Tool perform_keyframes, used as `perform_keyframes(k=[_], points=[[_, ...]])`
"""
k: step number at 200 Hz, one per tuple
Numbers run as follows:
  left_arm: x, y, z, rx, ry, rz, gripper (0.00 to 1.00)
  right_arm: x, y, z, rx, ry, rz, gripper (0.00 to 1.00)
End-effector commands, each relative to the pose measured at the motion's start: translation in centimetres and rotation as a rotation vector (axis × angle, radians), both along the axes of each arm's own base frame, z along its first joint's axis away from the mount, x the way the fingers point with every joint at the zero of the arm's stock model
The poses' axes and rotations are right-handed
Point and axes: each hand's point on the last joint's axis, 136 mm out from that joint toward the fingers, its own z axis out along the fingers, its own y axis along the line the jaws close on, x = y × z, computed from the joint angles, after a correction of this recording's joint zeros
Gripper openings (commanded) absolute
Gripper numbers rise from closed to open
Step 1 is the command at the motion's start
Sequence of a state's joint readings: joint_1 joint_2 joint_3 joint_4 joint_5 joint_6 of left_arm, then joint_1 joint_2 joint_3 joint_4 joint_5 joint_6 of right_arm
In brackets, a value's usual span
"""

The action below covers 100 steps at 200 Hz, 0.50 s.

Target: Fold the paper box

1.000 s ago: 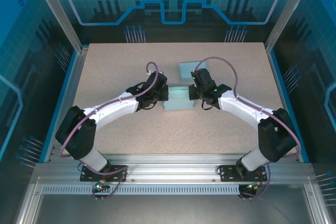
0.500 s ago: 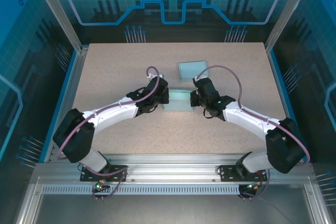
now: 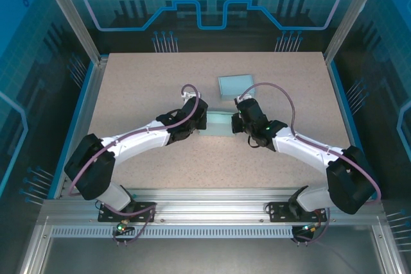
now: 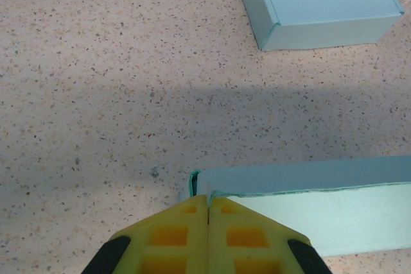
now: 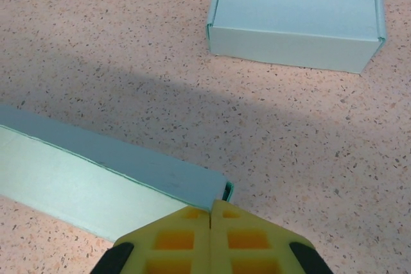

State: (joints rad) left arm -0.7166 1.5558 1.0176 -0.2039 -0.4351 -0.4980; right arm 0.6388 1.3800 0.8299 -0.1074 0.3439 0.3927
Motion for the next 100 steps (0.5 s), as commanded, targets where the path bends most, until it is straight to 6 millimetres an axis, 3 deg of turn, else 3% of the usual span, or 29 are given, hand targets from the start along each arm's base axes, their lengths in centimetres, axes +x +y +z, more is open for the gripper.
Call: perform_keyframes(k=[1, 100], points=[[-5.1, 3.7, -7.9, 0.241, 0.279, -0.04, 0.0, -3.3, 0.7, -3.7, -0.037, 0.136, 0.081, 0.0], [-5.1, 3.9, -9.2, 0.288, 0.264, -0.098, 0.0, -3.6, 1.1, -6.6, -0.074, 0.173, 0.078, 0.0]])
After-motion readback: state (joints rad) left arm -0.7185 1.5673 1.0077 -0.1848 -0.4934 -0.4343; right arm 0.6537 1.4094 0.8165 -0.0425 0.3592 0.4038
